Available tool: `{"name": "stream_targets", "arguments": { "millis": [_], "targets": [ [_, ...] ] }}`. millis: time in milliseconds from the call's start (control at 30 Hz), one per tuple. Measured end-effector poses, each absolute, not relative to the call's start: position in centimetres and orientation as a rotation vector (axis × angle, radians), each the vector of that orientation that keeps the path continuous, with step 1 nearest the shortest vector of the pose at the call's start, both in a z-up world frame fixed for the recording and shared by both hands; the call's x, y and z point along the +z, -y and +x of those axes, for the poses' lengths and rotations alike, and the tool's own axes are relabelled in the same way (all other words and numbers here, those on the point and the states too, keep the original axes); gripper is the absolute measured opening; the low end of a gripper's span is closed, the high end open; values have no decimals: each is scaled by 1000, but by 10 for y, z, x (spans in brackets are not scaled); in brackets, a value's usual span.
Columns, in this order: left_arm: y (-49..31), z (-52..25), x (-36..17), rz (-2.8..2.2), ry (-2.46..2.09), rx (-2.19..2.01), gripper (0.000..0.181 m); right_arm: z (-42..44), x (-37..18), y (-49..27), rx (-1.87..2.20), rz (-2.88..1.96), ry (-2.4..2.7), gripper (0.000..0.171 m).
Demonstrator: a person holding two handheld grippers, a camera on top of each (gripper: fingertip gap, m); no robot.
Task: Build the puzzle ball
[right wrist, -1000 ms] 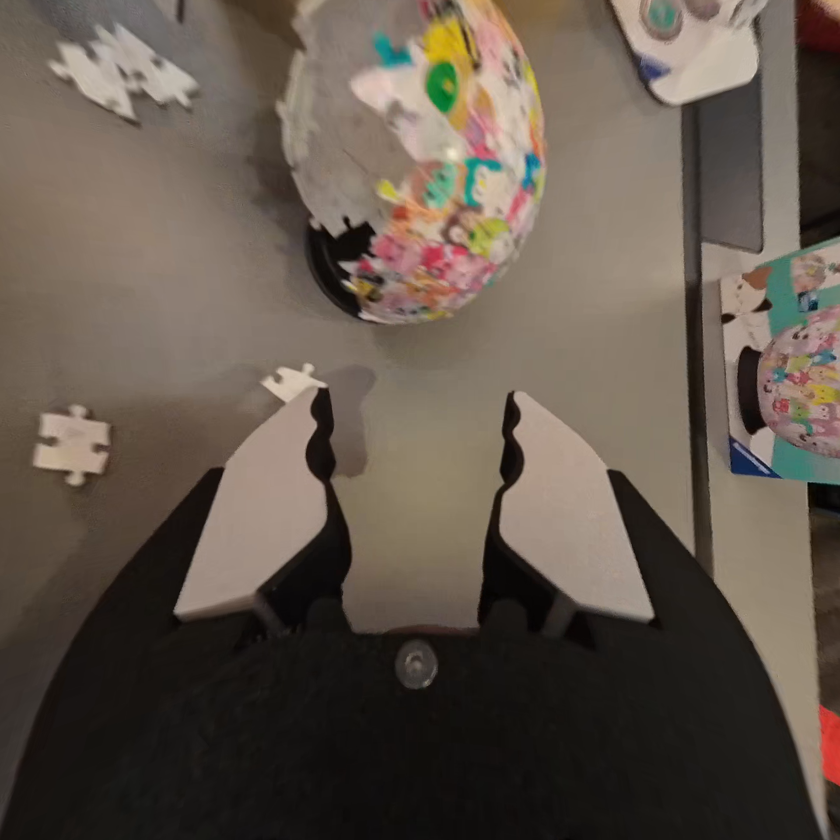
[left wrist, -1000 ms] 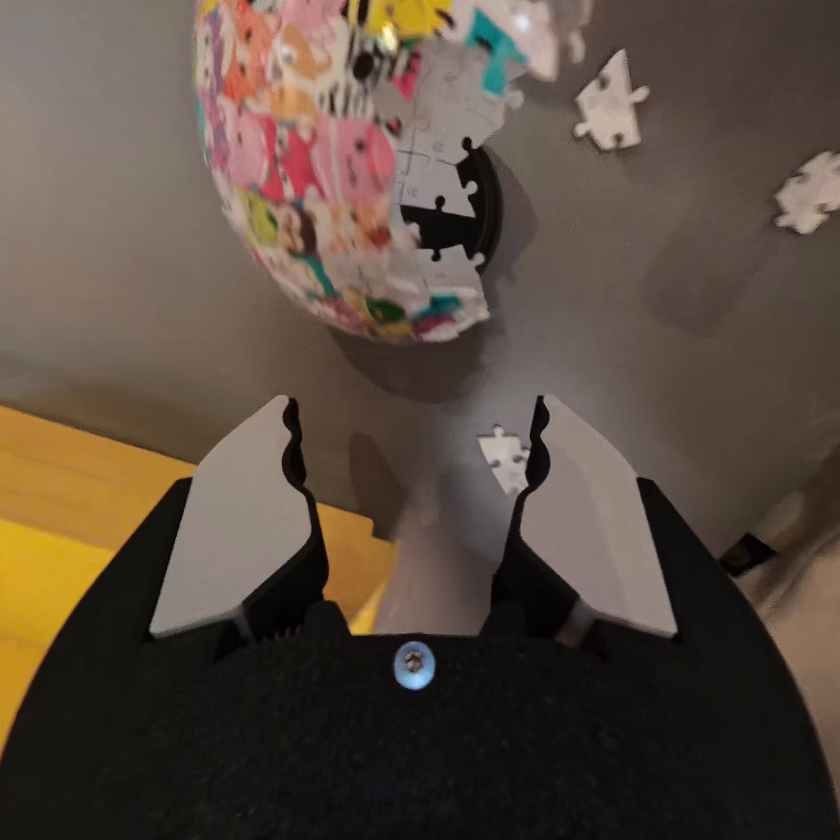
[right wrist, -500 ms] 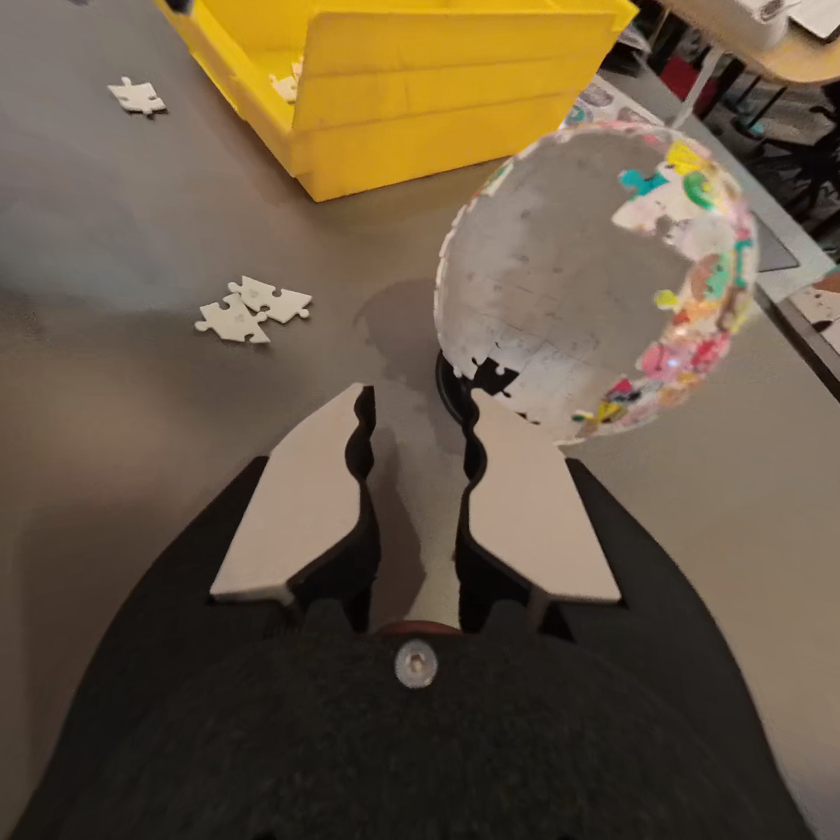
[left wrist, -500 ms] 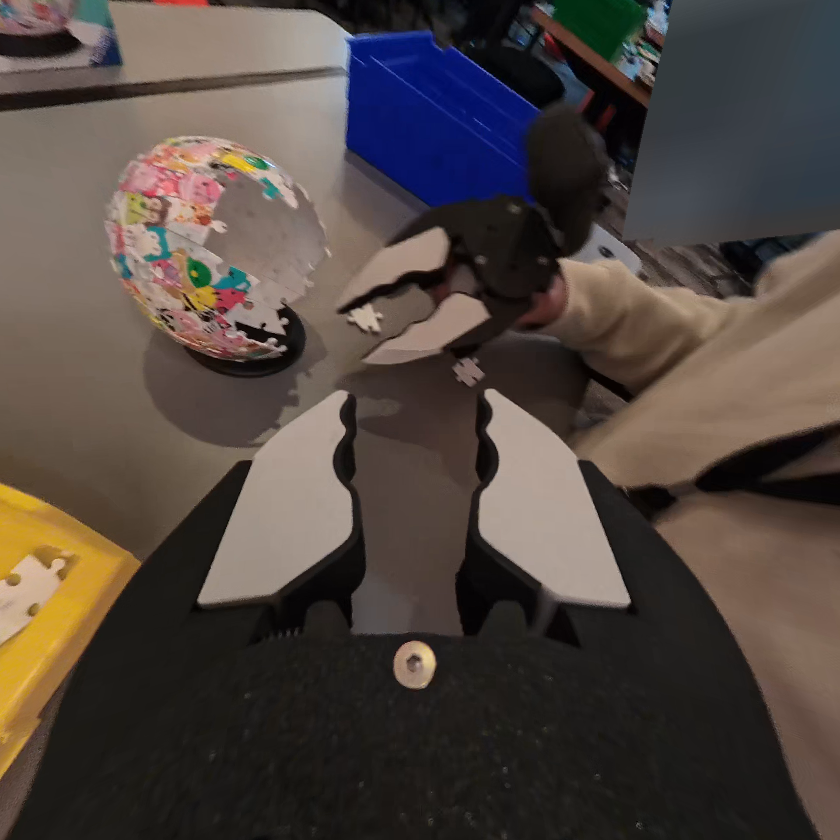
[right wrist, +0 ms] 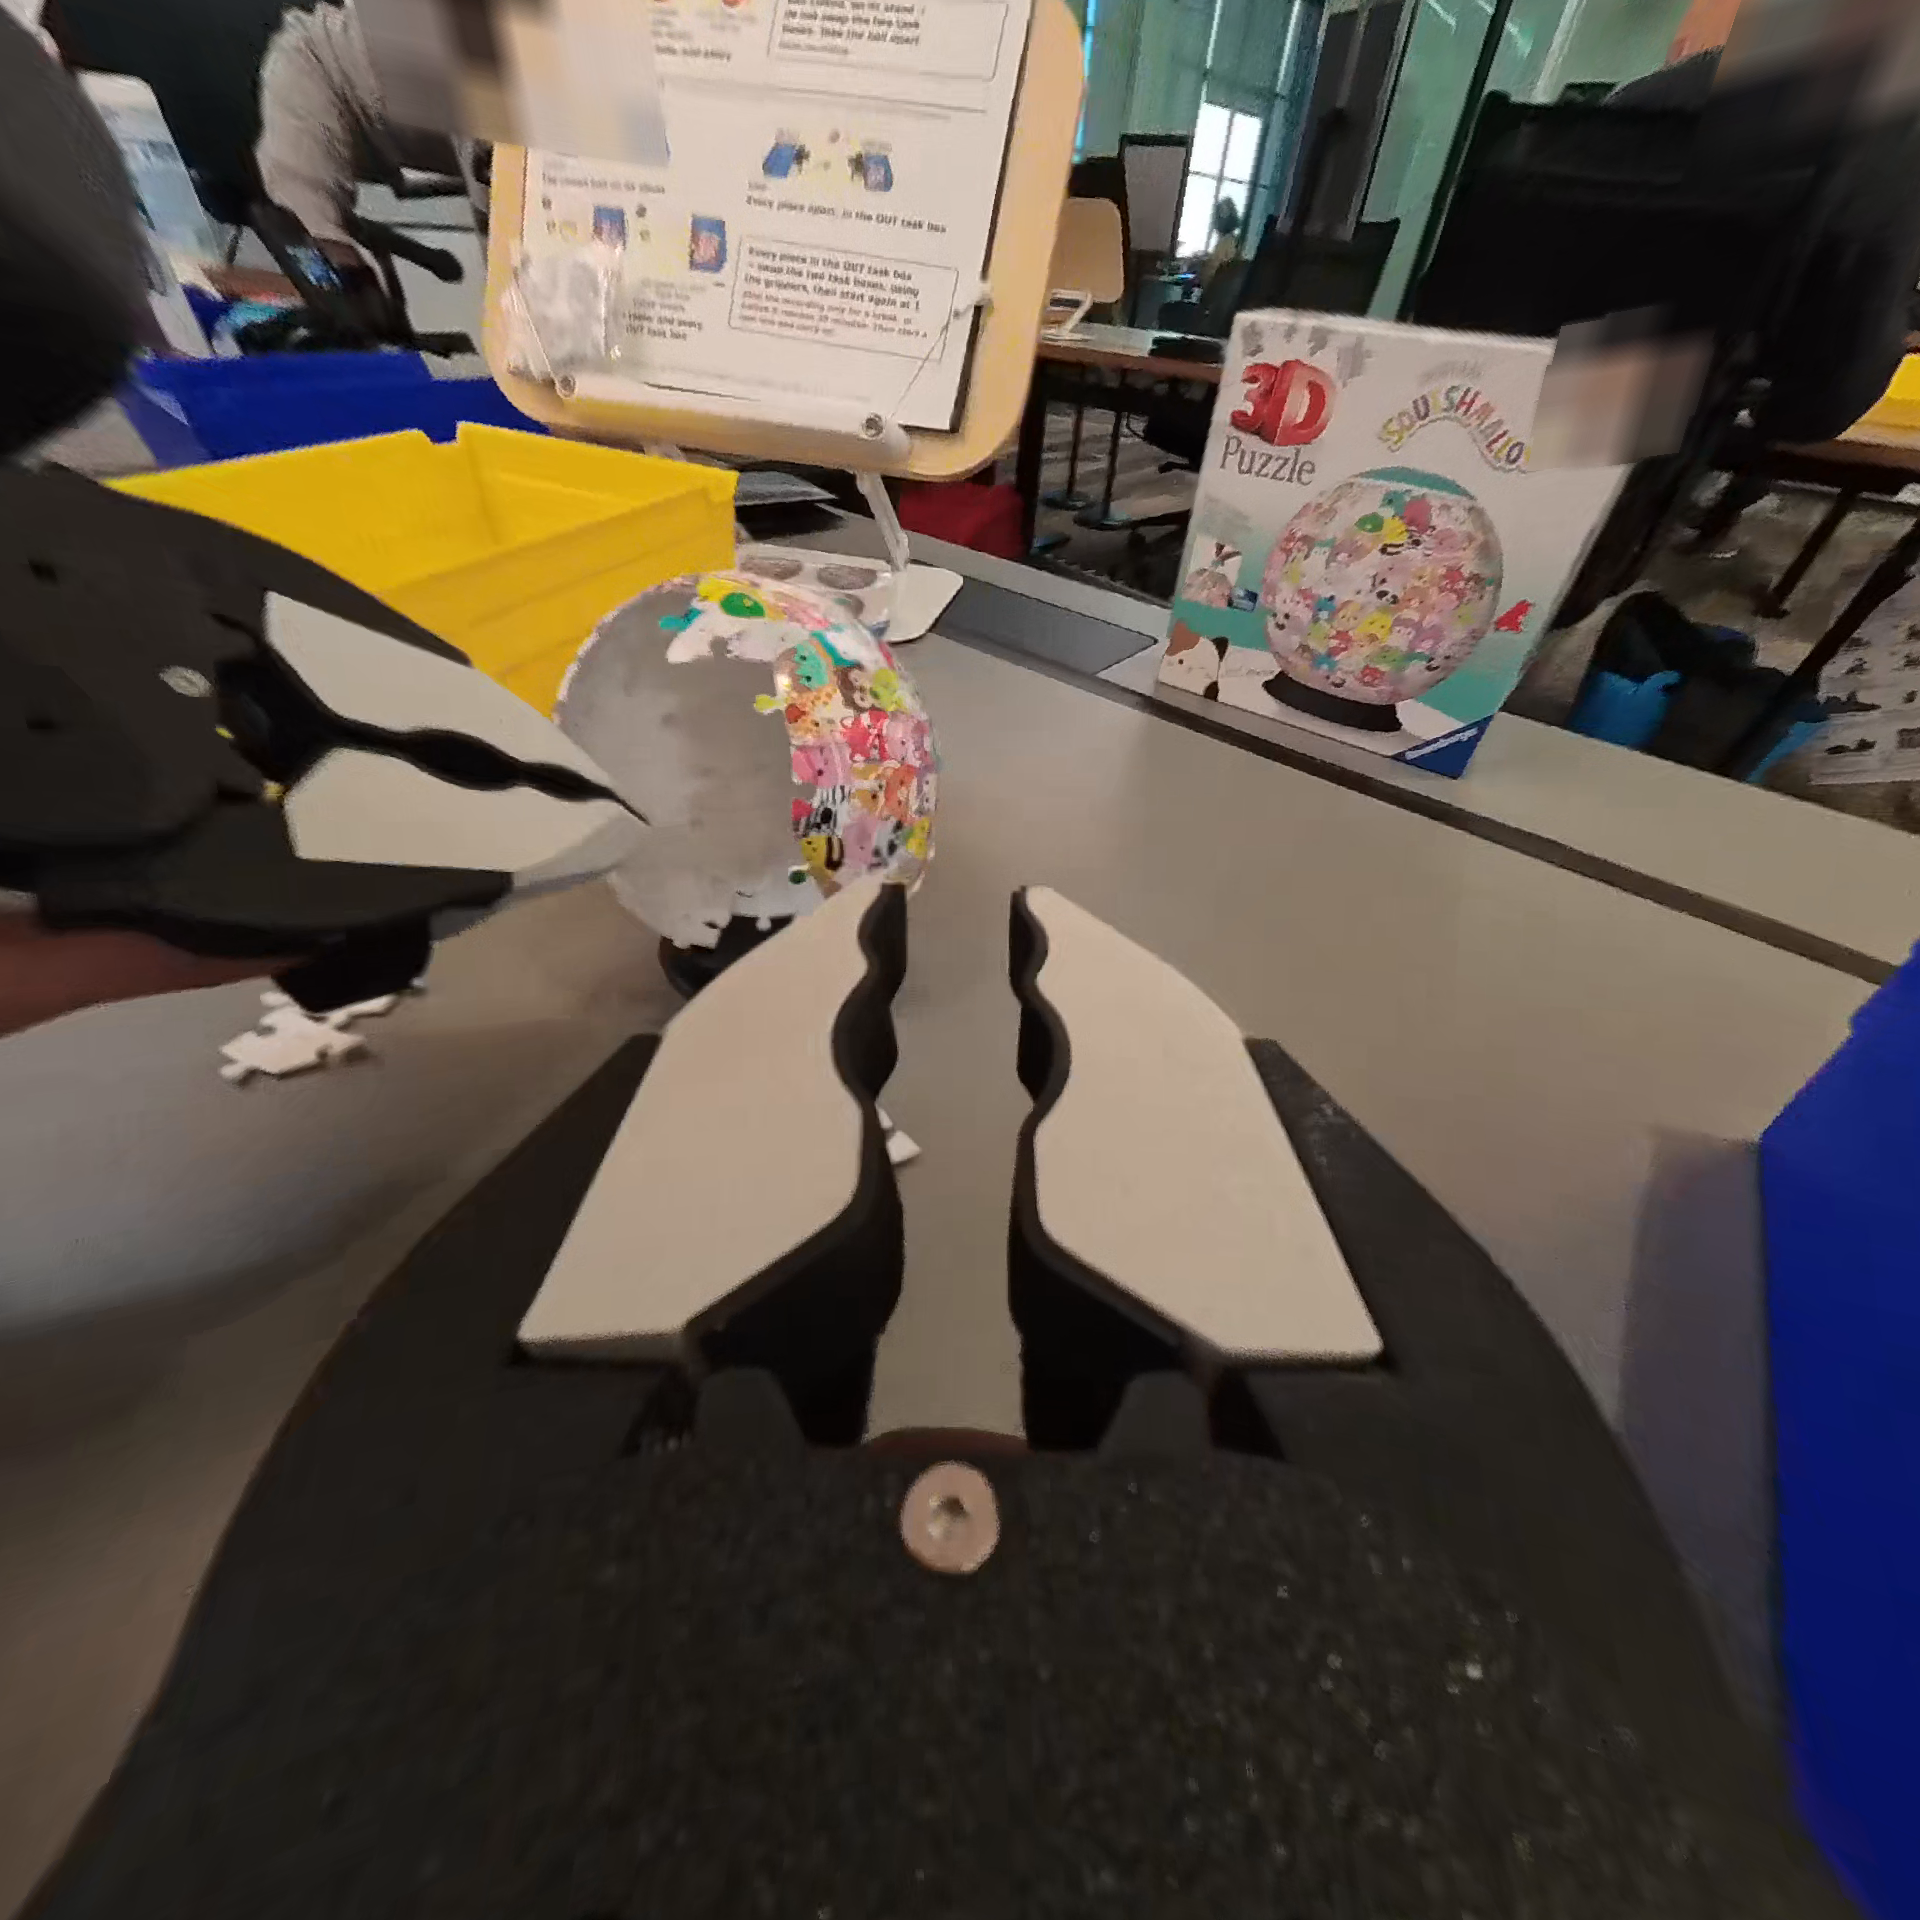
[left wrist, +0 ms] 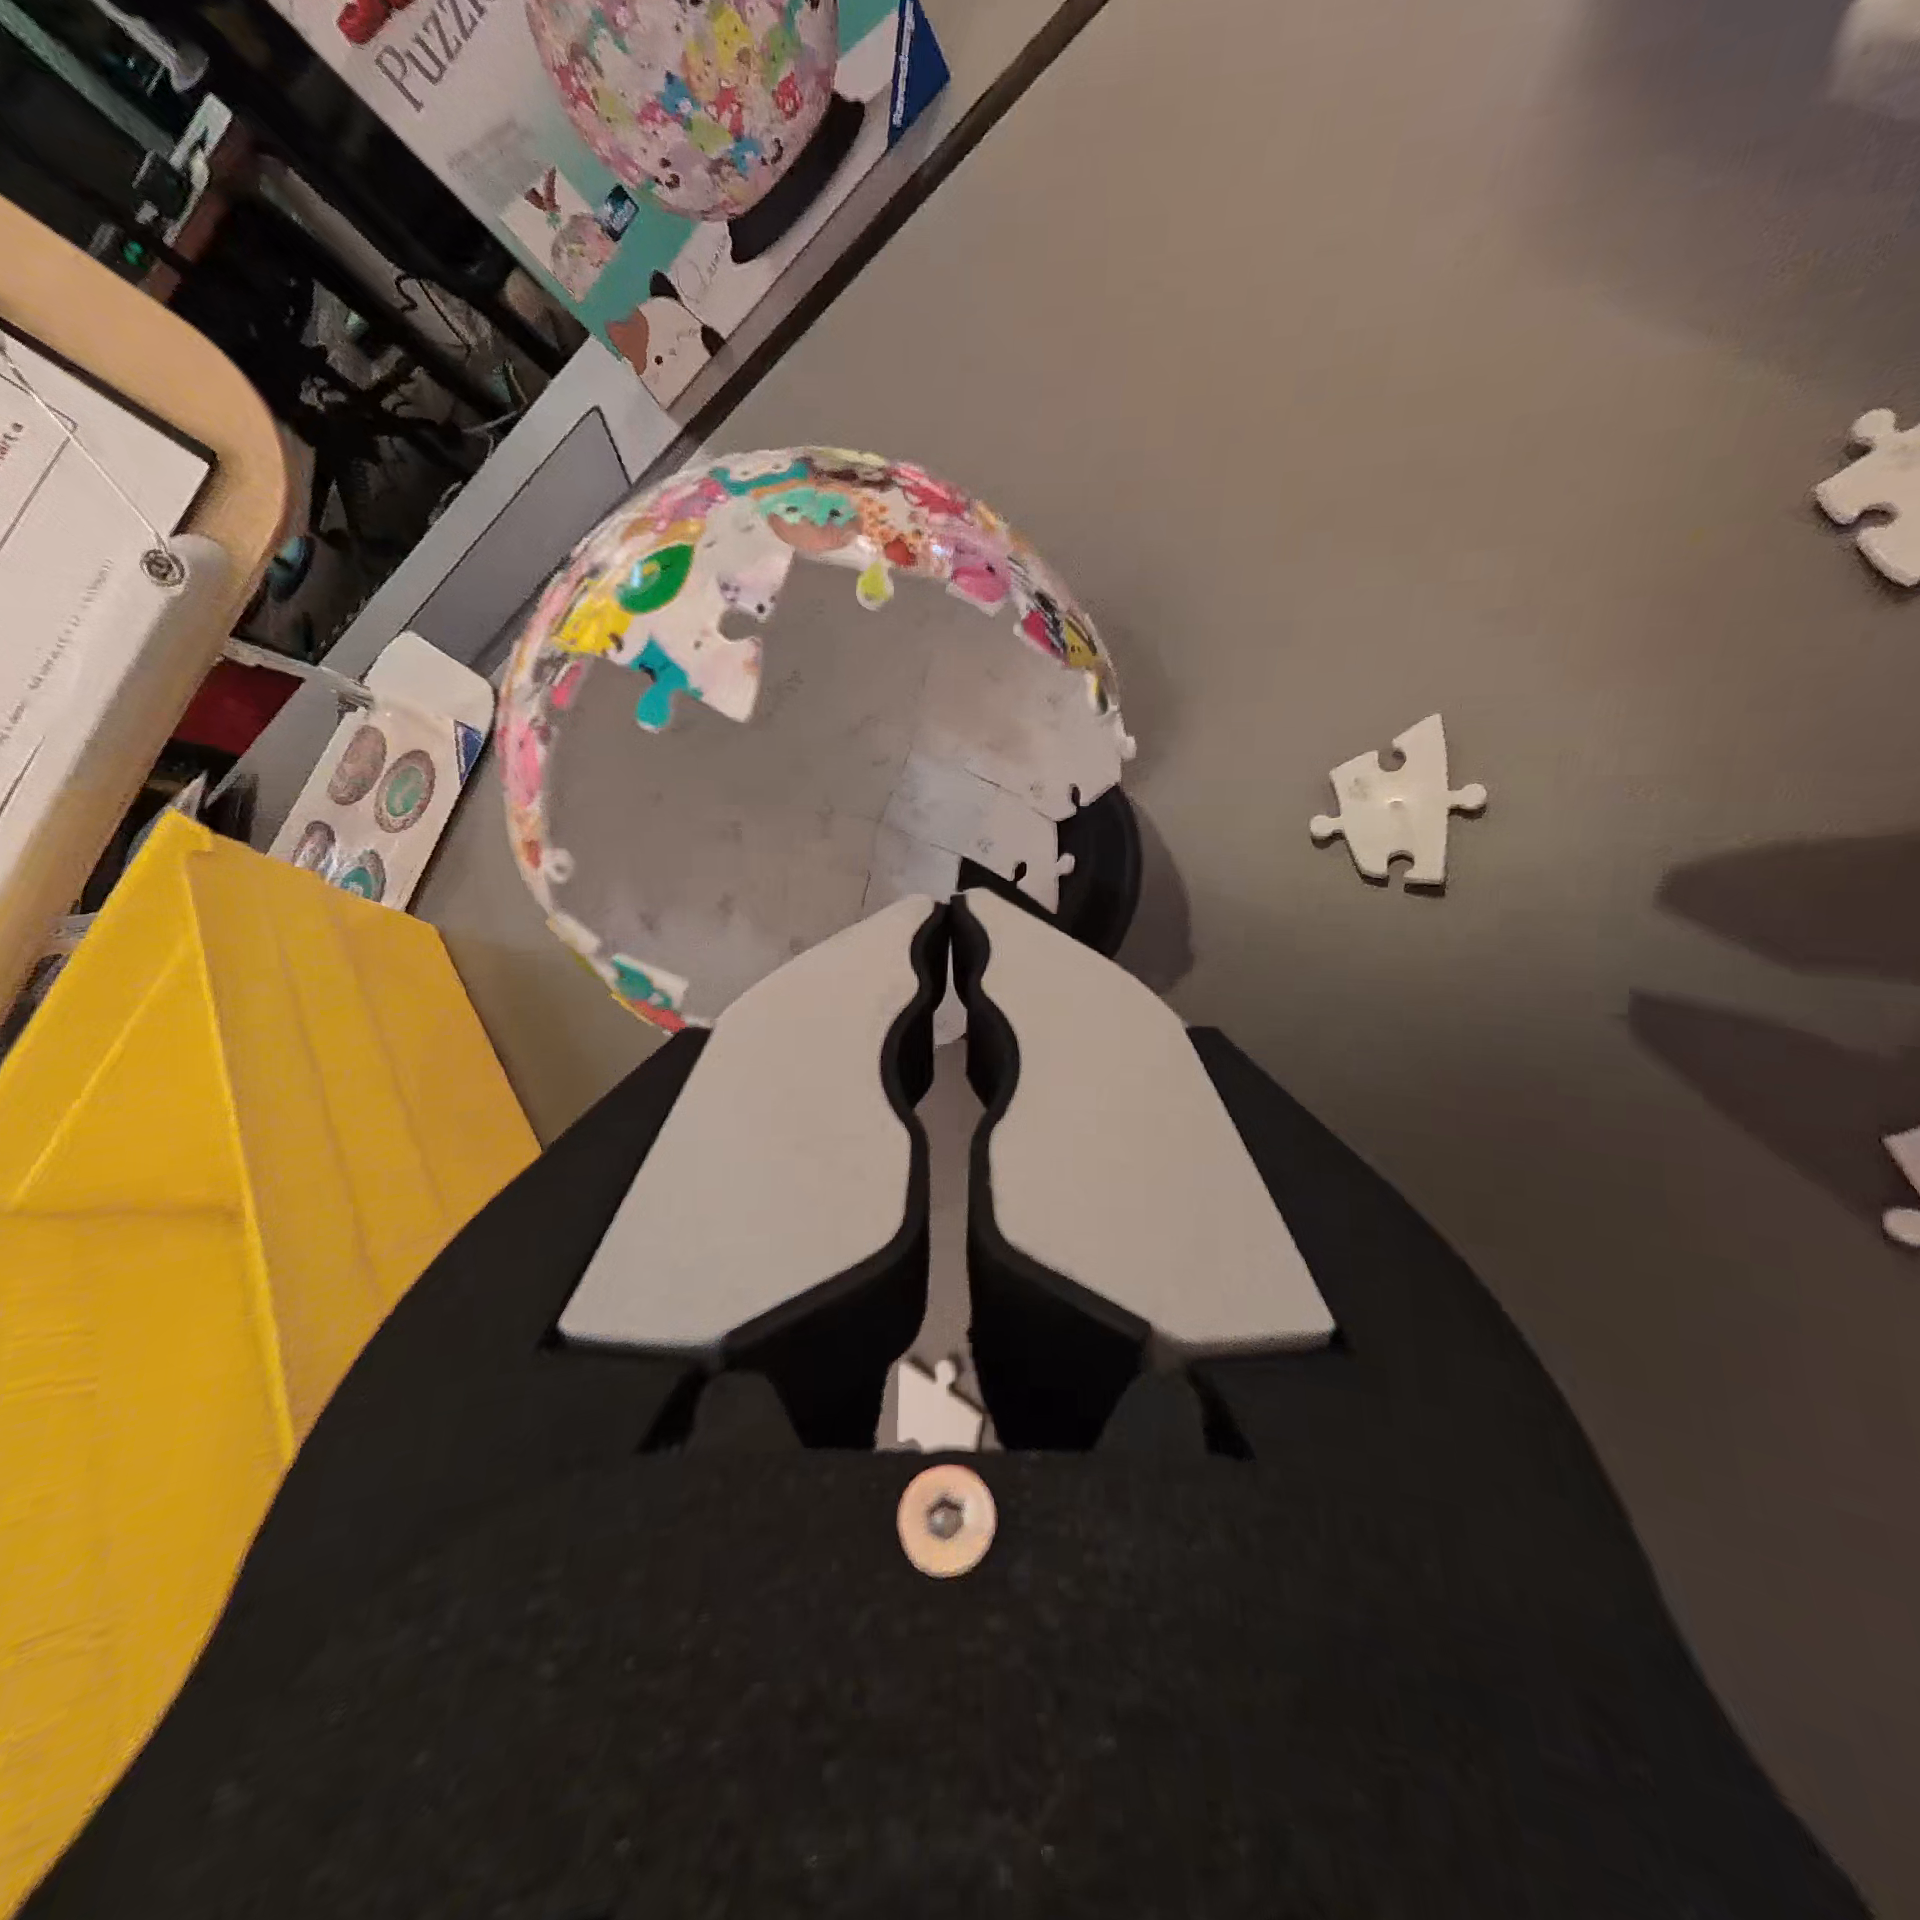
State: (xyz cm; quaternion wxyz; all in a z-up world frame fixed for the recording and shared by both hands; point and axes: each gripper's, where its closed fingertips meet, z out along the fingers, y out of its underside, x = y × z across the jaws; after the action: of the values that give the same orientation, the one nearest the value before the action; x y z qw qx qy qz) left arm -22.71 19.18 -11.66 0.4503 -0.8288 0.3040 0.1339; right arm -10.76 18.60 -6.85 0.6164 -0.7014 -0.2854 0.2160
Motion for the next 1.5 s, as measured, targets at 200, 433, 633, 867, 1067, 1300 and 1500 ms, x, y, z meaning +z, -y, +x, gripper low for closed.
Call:
{"name": "stream_targets", "arguments": {
  "millis": [200, 433, 633, 867, 1067, 1300, 1500],
  "targets": [
    [-215, -251, -137, -2153, -645, 576, 0, -109, -67, -182, 482, -1590, 678, 34],
    [-167, -256, -112, -2107, -539, 305, 0, -152, -106, -160, 630, -1649, 953, 72],
    [-124, -305, -101, -2050, -443, 99, 20, -223, -140, -143, 506, -1644, 1375, 89],
    [-110, -337, -108, -1968, -390, -22, 28, -277, -160, -174, 428, -1745, 1391, 96],
    [-103, -331, -83, -1863, -409, -152, 29, -291, -171, -190, 379, -1852, 1420, 105],
    [-107, -328, -80, -1824, -473, -115, 28, -295, -177, -185, 325, -1934, 1460, 102],
    [-105, -320, -82, -1818, -480, -187, 28, -290, -181, -192, 339, -2022, 1462, 104]
  ]
}}
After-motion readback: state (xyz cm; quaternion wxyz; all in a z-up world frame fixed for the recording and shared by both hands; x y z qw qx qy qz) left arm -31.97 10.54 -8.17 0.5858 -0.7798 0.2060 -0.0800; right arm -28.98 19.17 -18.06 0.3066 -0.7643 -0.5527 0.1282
